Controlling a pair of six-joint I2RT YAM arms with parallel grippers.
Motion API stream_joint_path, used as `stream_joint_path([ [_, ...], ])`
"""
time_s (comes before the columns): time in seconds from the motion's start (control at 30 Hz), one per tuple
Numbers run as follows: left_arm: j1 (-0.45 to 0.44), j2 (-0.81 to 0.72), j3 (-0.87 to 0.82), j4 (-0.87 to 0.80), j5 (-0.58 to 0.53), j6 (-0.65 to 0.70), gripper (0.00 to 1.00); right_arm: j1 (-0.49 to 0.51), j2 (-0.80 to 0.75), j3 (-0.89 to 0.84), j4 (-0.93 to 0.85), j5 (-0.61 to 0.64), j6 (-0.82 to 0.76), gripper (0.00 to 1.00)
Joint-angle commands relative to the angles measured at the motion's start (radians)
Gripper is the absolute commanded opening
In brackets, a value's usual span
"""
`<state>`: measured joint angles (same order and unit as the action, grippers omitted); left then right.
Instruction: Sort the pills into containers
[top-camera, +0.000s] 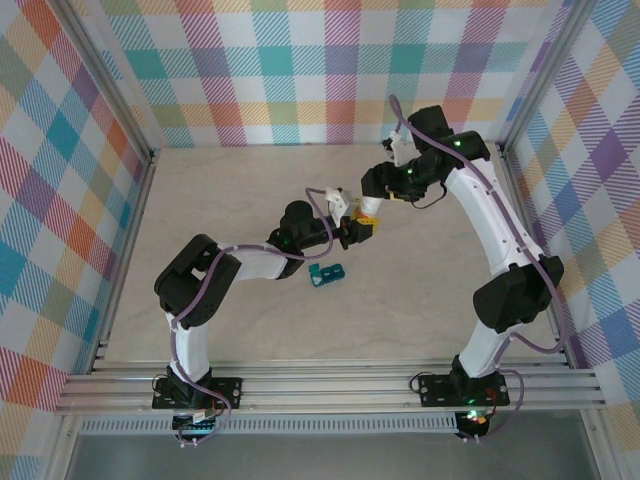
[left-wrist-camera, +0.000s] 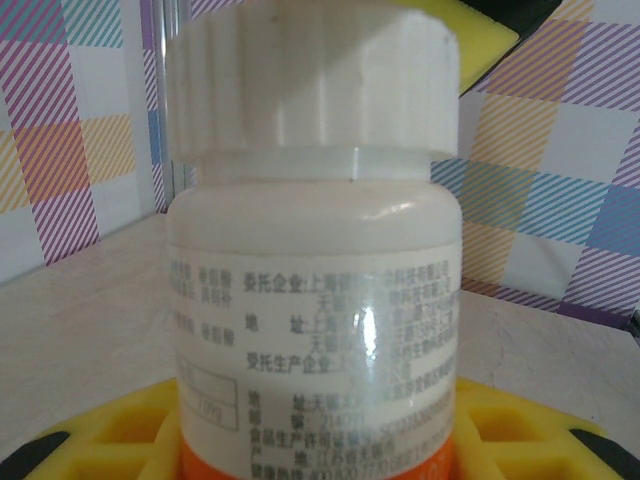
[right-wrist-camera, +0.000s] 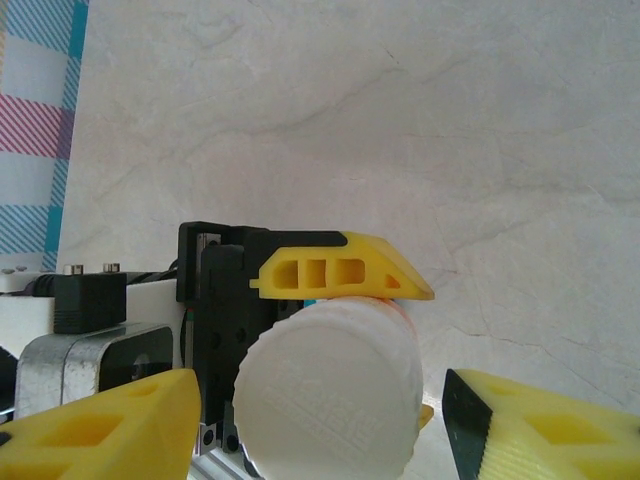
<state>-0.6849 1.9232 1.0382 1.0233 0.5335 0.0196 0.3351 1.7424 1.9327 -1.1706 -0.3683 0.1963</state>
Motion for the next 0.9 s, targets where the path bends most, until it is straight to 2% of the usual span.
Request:
stream_joint_path([
  [0.0,-0.005,-0.043,0.018,0.038,0.013,0.017,0.0,0.007,0.004,-0.008,-0.021,-0.031,-0.023,0.66],
  [0.2,-0.005,-0.042,0.018,0.038,0.011,0.018,0.0,0.007,0.009,-0.023,-0.022,-0.033,-0.021,0.59],
  [0.37,-0.004,-0.041,0.018,0.038,0.008,0.018,0.0,0.007,0.014,-0.024,-0.023,-0.035,-0.017,0.48],
  [0.5,-0.005,-0.043,0.017,0.041,0.004,0.018,0.0,0.01,0.005,-0.045,-0.007,-0.03,0.019,0.43],
  [0.67,-0.005,-0.044,0.013,0.041,-0.011,0.018,0.0,0.029,-0.069,-0.191,0.133,0.006,0.211,0.39],
  [0.87,-0.005,-0.041,0.01,0.047,-0.04,0.018,0.0,0.107,-0.167,-0.353,0.272,0.188,0.461,0.38],
])
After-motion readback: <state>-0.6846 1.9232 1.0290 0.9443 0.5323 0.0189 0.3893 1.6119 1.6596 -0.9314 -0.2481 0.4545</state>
